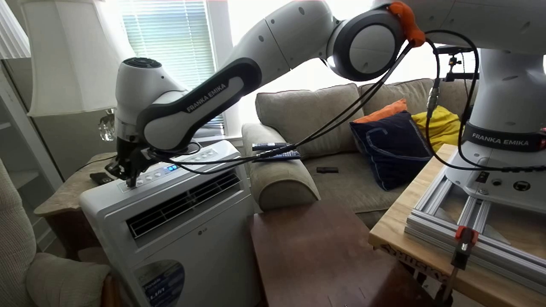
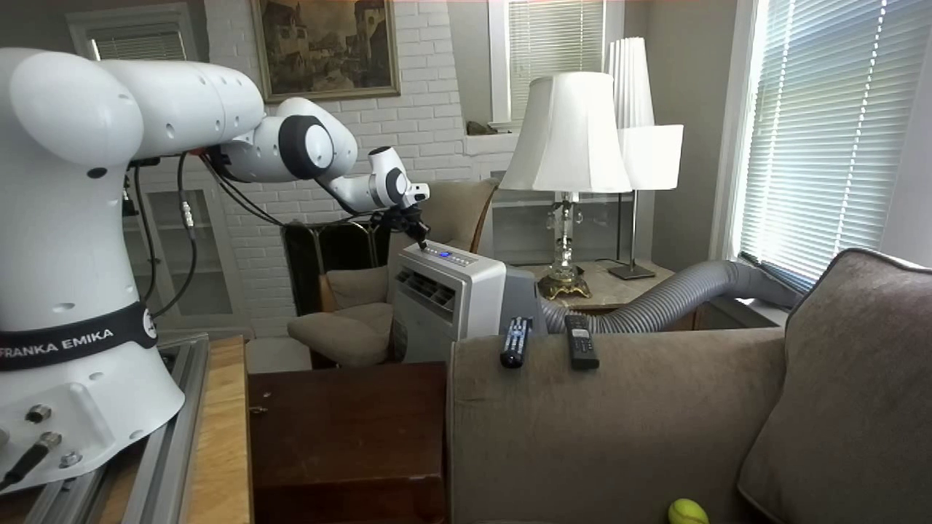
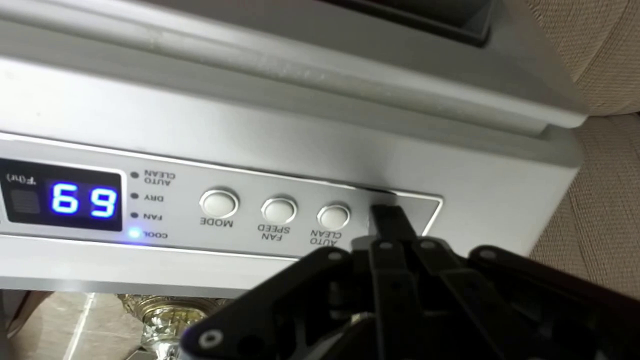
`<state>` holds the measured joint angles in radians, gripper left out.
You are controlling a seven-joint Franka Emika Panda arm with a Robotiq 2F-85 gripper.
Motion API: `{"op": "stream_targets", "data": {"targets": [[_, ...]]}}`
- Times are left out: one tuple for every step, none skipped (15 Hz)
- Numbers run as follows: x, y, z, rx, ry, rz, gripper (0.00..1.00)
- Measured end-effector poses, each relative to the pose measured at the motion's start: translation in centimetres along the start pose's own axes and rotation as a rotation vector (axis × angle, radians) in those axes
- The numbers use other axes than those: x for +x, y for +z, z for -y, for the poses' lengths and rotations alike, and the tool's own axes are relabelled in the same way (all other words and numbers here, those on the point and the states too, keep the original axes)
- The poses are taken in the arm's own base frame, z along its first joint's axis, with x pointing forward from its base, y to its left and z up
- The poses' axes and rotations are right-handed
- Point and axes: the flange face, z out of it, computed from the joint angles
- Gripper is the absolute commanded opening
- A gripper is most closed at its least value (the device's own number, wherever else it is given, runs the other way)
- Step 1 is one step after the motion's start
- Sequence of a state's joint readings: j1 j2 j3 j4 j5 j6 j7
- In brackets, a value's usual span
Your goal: Turn off the air conditioner.
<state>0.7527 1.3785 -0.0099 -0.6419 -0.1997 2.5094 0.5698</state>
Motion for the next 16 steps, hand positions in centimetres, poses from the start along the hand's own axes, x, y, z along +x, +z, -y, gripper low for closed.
{"op": "stream_targets", "data": {"targets": [[-0.02, 0.01, 0.05, -0.002, -0.002, -0.001, 0.00], [-0.03, 0.01, 0.09, -0.004, -0.004, -0.002, 0.00], [-0.03, 0.00, 0.13, -0.006, -0.006, -0.002, 0.00], [-0.03, -0.02, 0.16, -0.007, -0.008, -0.004, 0.00], [-0.01, -0.05, 0.20, -0.008, -0.009, -0.006, 0.00], [0.05, -0.11, 0.27, -0.006, -0.009, -0.009, 0.00], [0.08, -0.15, 0.33, -0.006, -0.010, -0.012, 0.00], [0.13, -0.21, 0.39, -0.006, -0.011, -0.015, 0.00], [0.18, -0.27, 0.44, -0.005, -0.011, -0.018, 0.00], [0.23, -0.32, 0.49, -0.003, -0.011, -0.021, 0.00], [0.28, -0.35, 0.52, -0.002, -0.011, -0.024, 0.00], [0.27, -0.32, 0.52, -0.003, -0.012, -0.026, 0.00], [0.23, -0.25, 0.50, -0.003, -0.012, -0.027, 0.00], [0.17, -0.15, 0.49, -0.002, -0.013, -0.029, 0.00], [0.06, -0.02, 0.47, -0.003, -0.014, -0.029, 0.00], [0.03, 0.03, 0.49, -0.004, -0.015, -0.031, 0.00]]}}
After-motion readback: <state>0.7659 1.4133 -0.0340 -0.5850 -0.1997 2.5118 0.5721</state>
